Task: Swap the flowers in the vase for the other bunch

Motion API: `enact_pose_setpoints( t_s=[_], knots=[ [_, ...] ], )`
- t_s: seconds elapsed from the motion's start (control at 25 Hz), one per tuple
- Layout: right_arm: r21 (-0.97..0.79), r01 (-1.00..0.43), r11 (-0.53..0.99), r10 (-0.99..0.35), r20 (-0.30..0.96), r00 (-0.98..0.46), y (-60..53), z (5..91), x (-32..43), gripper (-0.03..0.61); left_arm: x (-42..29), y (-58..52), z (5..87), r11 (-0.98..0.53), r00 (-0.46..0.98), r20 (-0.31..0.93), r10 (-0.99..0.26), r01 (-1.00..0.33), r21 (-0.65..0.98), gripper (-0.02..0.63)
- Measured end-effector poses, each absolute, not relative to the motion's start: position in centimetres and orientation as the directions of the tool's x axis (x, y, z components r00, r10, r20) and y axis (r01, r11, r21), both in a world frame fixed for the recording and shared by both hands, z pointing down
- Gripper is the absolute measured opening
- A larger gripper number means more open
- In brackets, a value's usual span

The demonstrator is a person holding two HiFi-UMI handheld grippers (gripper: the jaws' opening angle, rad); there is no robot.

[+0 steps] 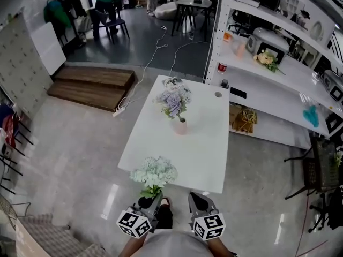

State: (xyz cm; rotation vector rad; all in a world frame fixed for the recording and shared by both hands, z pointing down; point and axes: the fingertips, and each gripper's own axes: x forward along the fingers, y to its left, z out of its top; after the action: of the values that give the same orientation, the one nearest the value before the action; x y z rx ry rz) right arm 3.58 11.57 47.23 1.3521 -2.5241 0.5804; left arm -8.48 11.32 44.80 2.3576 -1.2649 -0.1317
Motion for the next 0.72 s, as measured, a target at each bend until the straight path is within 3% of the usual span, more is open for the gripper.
enact_pose_setpoints(
  t_s=[0.72],
  knots=[
    [-0.221,-0.817,0.532,-0.741,0.345,-0.576,1.7,46.2,-3.2,0.055,-13.7,0.4,43.7,-0.515,0.598,0.061,-0.799,-0.733,0.443,0.075]
  ],
)
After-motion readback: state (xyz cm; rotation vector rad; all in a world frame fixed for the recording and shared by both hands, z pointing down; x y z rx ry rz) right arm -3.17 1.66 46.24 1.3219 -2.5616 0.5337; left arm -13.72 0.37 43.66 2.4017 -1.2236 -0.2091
